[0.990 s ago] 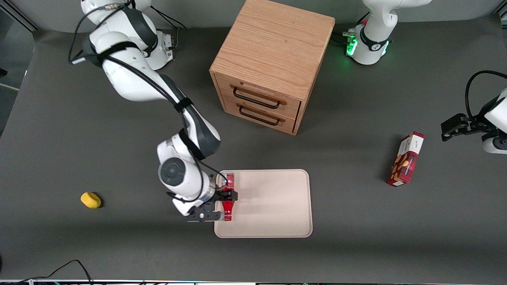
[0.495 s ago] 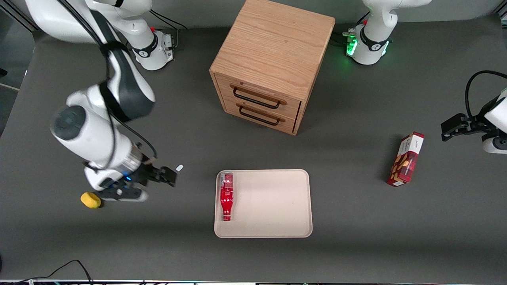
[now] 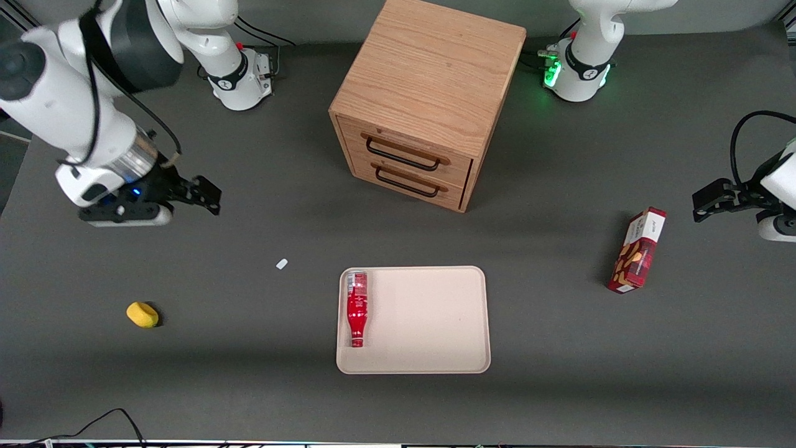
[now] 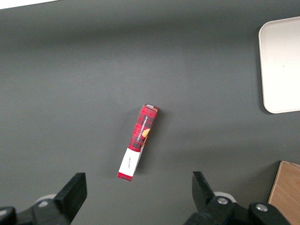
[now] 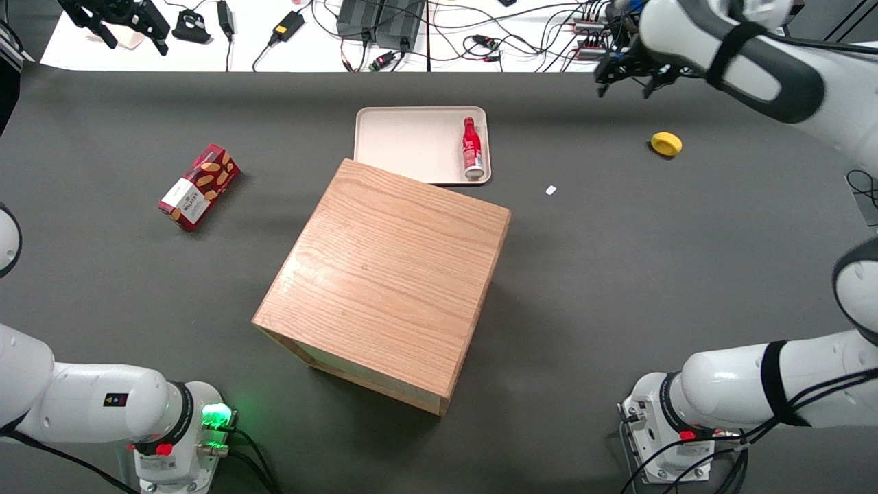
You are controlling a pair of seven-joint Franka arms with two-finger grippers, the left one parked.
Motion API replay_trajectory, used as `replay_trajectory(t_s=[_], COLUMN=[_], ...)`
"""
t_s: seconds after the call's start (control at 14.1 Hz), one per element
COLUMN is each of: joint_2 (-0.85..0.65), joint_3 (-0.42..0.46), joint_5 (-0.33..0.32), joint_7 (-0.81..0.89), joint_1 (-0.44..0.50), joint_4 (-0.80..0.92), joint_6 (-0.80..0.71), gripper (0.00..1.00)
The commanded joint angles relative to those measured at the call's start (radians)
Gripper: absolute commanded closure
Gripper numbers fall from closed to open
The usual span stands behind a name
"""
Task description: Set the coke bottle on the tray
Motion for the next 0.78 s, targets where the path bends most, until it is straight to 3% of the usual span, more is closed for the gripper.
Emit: replay_trajectory(t_s=[0.0,0.21,0.71], joint_2=[-0.059,-0.052,-0.046], joint_3=[-0.012,-0.015,-0.051], joint_5=[0.029,0.028,0.029], joint_7=[-0.125,-0.143,-0.149], joint_1=[-0.065,-0.08,-0.088], joint_4=[-0.006,0.096,0.172], joint_6=[-0.046,-0.2,-0.307], gripper=[0.0,0.0,0.0])
